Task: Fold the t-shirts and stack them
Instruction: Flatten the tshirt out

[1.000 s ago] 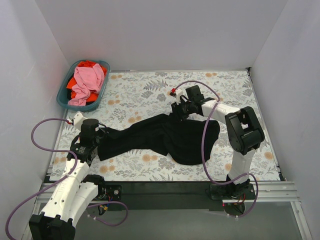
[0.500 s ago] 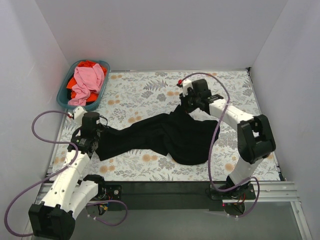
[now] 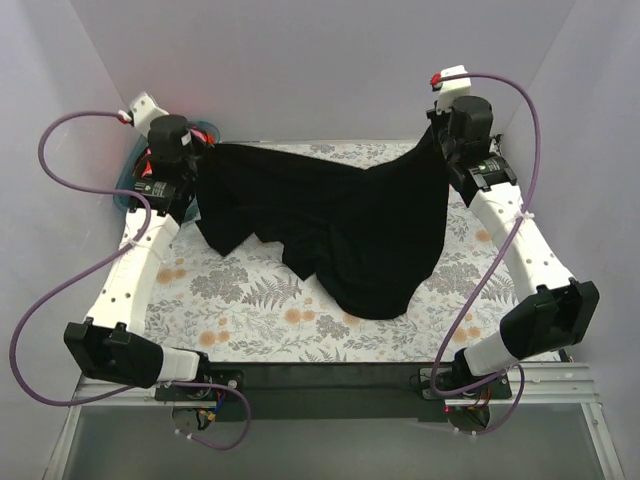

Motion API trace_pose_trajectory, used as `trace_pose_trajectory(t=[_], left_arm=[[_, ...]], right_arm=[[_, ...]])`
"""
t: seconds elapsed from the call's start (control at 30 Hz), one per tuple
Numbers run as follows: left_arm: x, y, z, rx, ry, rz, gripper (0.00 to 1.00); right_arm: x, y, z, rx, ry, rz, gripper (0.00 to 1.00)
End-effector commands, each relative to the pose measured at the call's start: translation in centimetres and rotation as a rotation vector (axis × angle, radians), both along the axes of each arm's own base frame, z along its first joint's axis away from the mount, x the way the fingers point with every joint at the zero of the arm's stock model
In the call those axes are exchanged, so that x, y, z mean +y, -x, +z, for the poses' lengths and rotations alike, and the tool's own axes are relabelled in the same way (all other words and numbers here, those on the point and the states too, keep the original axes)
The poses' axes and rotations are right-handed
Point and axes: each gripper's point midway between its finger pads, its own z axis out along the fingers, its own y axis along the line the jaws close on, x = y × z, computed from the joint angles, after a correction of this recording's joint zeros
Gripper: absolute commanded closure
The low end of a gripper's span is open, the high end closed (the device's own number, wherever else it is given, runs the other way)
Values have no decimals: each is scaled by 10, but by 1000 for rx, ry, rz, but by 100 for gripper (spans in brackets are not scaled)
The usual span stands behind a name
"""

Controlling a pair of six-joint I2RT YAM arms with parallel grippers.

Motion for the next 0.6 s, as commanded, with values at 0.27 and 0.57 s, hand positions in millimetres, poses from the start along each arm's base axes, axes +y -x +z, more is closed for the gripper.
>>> trace_pose_trajectory(t=[0.27,0.57], left_arm=[[-1,53,230,-518,-10,-93,100],[13,169,271,-695,-31,-119,100]], right_arm=[[-73,116,255,-603,13,-168,99],[-82,217,293,-774,-6,-79,99]])
